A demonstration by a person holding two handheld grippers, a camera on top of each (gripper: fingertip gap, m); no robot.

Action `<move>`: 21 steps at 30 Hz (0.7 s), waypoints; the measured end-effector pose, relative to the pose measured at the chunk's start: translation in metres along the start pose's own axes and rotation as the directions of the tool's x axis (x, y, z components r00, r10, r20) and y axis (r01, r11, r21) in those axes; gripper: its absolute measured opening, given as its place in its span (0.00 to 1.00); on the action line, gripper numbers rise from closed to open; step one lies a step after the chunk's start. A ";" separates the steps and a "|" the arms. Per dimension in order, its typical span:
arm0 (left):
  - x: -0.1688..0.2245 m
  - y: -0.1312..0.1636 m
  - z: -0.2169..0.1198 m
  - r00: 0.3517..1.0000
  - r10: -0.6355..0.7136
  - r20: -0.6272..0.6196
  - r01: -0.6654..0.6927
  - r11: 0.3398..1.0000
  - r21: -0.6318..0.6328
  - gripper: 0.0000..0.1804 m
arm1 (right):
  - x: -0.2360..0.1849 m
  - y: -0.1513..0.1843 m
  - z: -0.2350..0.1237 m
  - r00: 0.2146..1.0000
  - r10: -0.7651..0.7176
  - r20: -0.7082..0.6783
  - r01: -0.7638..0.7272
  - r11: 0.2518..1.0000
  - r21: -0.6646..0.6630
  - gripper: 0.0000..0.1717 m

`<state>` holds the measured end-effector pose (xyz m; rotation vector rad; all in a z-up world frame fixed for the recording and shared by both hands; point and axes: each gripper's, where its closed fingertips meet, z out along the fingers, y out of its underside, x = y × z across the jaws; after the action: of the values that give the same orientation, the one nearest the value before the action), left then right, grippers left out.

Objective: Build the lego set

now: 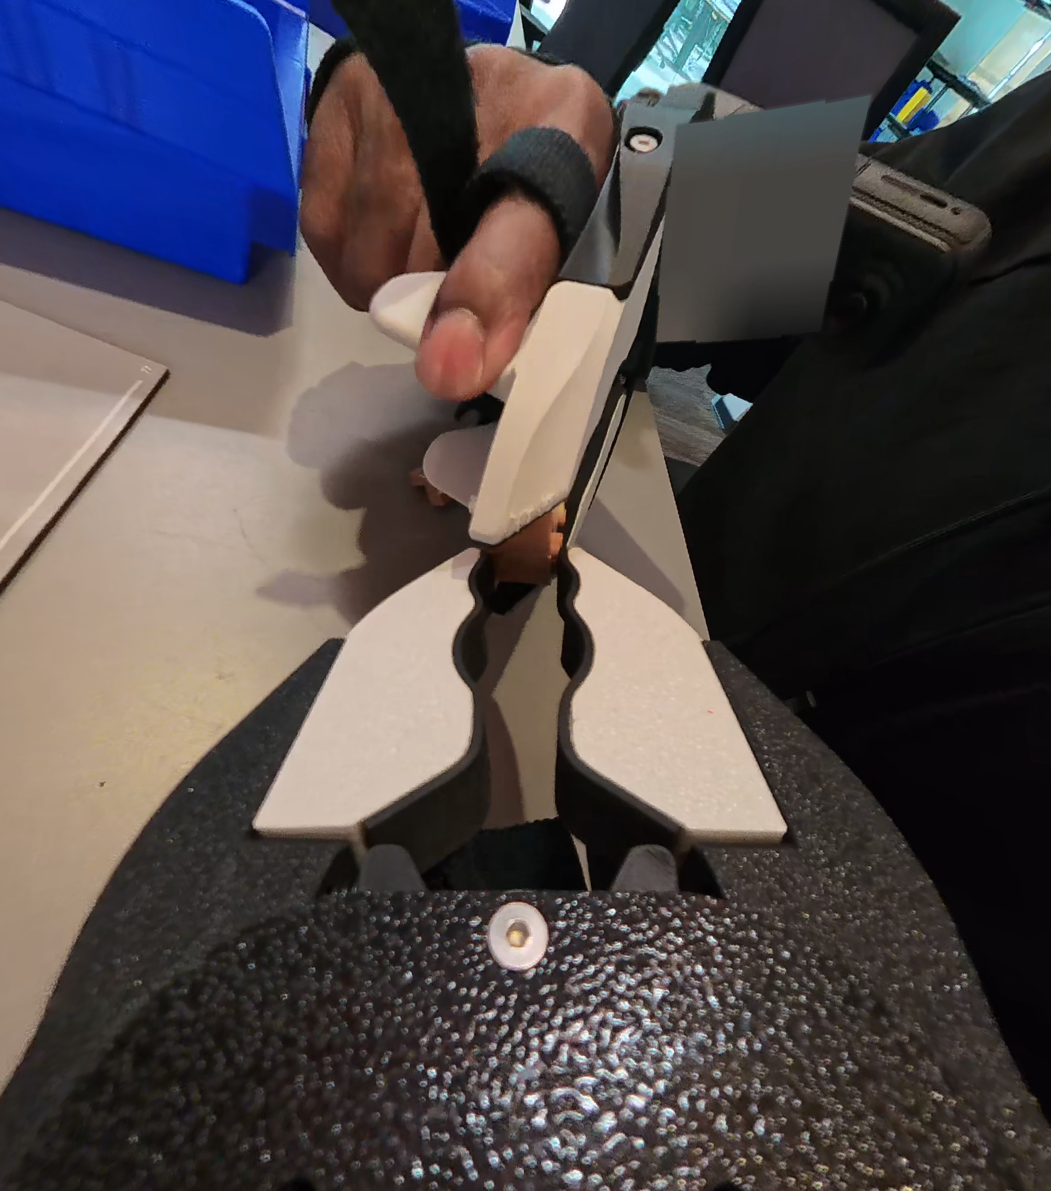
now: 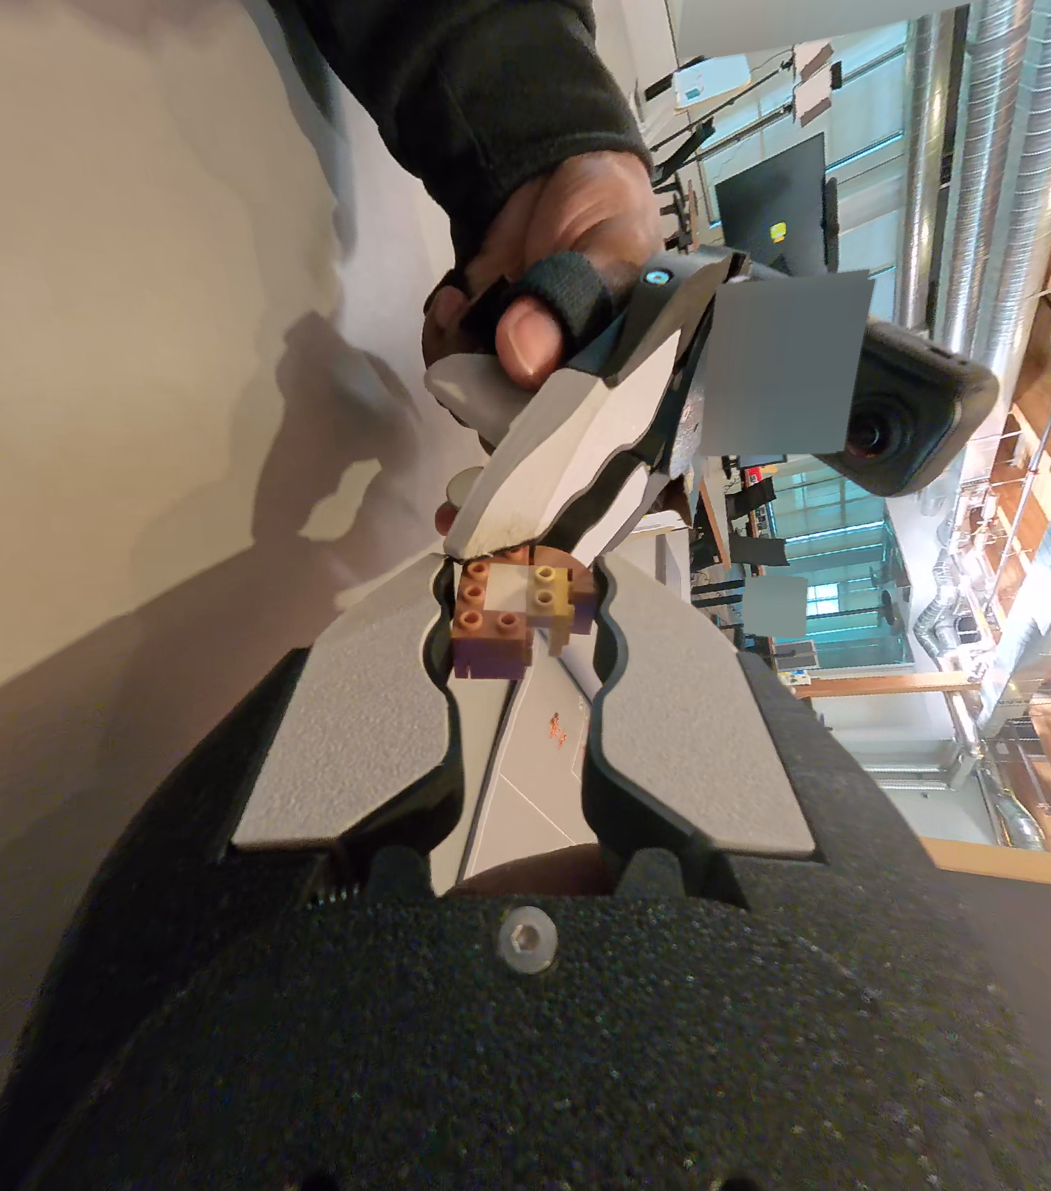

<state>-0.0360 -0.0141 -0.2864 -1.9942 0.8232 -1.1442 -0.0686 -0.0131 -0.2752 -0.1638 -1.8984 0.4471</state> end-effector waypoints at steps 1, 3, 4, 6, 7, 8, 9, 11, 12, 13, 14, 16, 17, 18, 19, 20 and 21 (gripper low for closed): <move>0.000 0.001 0.001 1.000 -0.004 -0.001 0.004 1.000 -0.003 0.10 | -0.001 0.000 0.000 1.000 -0.003 0.007 0.003 1.000 -0.002 0.23; 0.000 0.002 0.002 1.000 -0.013 -0.006 0.013 1.000 -0.007 0.10 | -0.003 0.001 0.000 1.000 0.000 0.018 0.001 1.000 -0.007 0.22; 0.000 0.002 0.002 1.000 -0.021 -0.013 0.021 1.000 -0.005 0.10 | -0.003 0.001 -0.001 1.000 0.007 0.023 -0.007 1.000 -0.006 0.22; 0.000 0.002 0.003 1.000 -0.023 -0.015 0.023 1.000 -0.006 0.10 | -0.004 0.001 -0.001 0.999 0.009 0.034 -0.009 1.000 -0.009 0.22; 0.001 0.003 0.004 1.000 -0.022 -0.014 0.022 1.000 -0.012 0.10 | -0.005 0.001 -0.001 0.999 0.011 0.041 -0.011 1.000 -0.011 0.22; 0.001 0.003 0.004 1.000 -0.021 -0.015 0.021 1.000 -0.015 0.10 | -0.005 0.001 -0.001 0.999 0.014 0.043 -0.013 1.000 -0.010 0.22; 0.000 0.003 0.004 1.000 -0.023 -0.013 0.023 1.000 -0.014 0.10 | -0.005 0.001 -0.001 0.999 0.019 0.040 -0.018 1.000 -0.013 0.22; 0.000 0.003 0.003 1.000 -0.026 -0.013 0.025 1.000 -0.010 0.10 | -0.005 0.002 0.000 0.999 0.028 0.035 -0.027 1.000 -0.015 0.22; 0.000 0.002 0.002 1.000 -0.021 -0.012 0.021 1.000 -0.005 0.10 | -0.003 0.001 0.000 0.999 0.036 0.027 -0.036 0.999 -0.011 0.22; 0.000 0.001 0.002 1.000 -0.016 -0.009 0.016 1.000 0.000 0.10 | -0.002 0.002 -0.001 0.999 0.051 0.017 -0.051 0.999 -0.008 0.22; 0.000 -0.001 0.001 1.000 -0.010 -0.008 0.010 1.000 0.011 0.10 | 0.000 0.002 -0.001 0.998 0.069 0.002 -0.069 0.998 -0.002 0.22; 0.002 -0.007 -0.002 1.000 -0.007 -0.013 0.008 0.999 0.050 0.11 | 0.006 0.001 -0.002 0.993 0.116 -0.032 -0.116 0.993 0.014 0.22; 0.003 -0.009 -0.003 1.000 -0.004 -0.015 0.005 0.998 0.069 0.11 | 0.010 0.001 -0.003 0.988 0.148 -0.045 -0.147 0.989 0.028 0.22; 0.004 -0.012 -0.005 1.000 0.012 -0.012 -0.011 0.996 0.088 0.11 | 0.012 0.000 -0.004 0.982 0.183 -0.055 -0.180 0.983 0.045 0.22; 0.004 -0.014 -0.007 0.999 0.035 0.001 -0.035 0.995 0.095 0.11 | 0.015 0.000 -0.006 0.973 0.224 -0.059 -0.220 0.973 0.064 0.22; 0.003 -0.013 -0.010 0.998 0.064 0.025 -0.066 0.994 0.091 0.12 | 0.018 0.000 -0.007 0.961 0.271 -0.065 -0.265 0.960 0.087 0.22; 0.000 -0.013 -0.013 0.993 0.103 0.062 -0.108 0.990 0.085 0.13 | 0.021 -0.001 -0.009 0.946 0.317 -0.065 -0.309 0.944 0.112 0.22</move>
<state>-0.0452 -0.0104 -0.2713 -1.8798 0.8249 -1.0398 -0.0676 -0.0046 -0.2538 -0.4157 -1.7690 0.7387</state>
